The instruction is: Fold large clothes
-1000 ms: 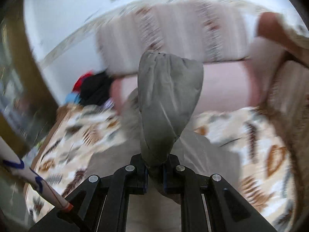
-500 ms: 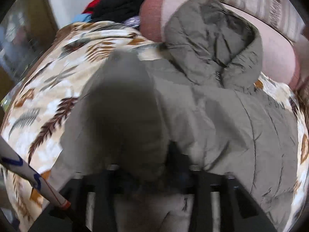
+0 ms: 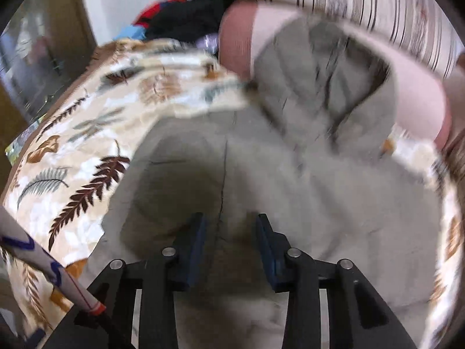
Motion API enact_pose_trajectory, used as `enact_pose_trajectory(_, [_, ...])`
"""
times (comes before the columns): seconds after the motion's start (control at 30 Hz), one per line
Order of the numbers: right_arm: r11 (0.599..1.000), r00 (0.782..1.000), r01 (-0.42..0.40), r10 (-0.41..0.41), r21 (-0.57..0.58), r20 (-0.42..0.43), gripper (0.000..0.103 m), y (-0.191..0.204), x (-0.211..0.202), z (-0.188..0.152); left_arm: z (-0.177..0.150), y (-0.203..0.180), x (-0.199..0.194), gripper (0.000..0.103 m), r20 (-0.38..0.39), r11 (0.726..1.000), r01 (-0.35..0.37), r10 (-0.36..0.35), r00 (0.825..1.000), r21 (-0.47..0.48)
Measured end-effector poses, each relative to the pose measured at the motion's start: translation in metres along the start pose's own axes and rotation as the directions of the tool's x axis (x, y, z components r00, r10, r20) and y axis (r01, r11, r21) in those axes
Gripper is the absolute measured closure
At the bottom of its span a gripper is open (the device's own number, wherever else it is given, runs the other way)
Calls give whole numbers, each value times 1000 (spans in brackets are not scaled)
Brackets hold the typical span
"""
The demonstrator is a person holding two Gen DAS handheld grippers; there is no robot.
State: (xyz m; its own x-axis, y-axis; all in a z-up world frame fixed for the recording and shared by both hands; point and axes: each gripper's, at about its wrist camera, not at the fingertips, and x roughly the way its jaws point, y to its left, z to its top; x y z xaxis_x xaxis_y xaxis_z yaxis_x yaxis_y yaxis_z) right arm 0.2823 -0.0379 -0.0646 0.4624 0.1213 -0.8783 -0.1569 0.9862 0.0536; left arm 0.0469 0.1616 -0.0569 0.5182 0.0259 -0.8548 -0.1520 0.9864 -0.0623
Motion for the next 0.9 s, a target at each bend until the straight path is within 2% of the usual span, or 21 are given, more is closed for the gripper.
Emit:
enact_pose_trajectory(0.1, [999,999,43,-43,-8,8,64,3,11,-3,3,3,-2,32,0,1000,-11,11,1000,-8])
enact_pose_trajectory(0.2, [1000,999,11,-11,5,31,61,-7,-13,-6,6,10,-2,32,-5,1000,-10,10,1000,-28])
enact_pose_trajectory(0.33, [996,995,-58,52,66,85,37,-51,-64,-28,13,22,0,32,-15,998,-4,4,1000,-61])
enact_pose_trajectory(0.37, [994,994,-68,60,91,90,33,-69,-79,-40,15,26,1,32,-20,998,-1,-1,1000,-64])
enact_pose_trajectory(0.5, [976,996,-74,61,205,67,27,-146,-119,-88,25,32,9,32,-41,997,41,-44,998,-64])
enact_pose_trajectory(0.6, [952,999,-25,15,305,36,23,-211,-143,-139,29,30,22,28,-72,994,88,-93,993,-63])
enact_pose_trajectory(0.7, [906,998,62,-64,419,-9,19,-269,-157,-200,29,25,40,28,-121,984,161,-169,978,-75])
enact_pose_trajectory(0.73, [876,996,89,-79,474,-41,19,-289,-158,-226,28,22,46,28,-134,979,189,-199,971,-81])
enact_pose_trajectory(0.83, [825,994,103,-70,555,-81,19,-318,-156,-271,21,10,61,28,-179,961,258,-272,945,-99])
enact_pose_trajectory(0.87, [811,994,105,-61,576,-95,19,-324,-153,-286,18,7,64,28,-189,960,263,-278,942,-102])
enact_pose_trajectory(0.9, [803,994,101,-50,588,-102,19,-325,-150,-296,15,2,65,28,-187,965,243,-257,948,-94])
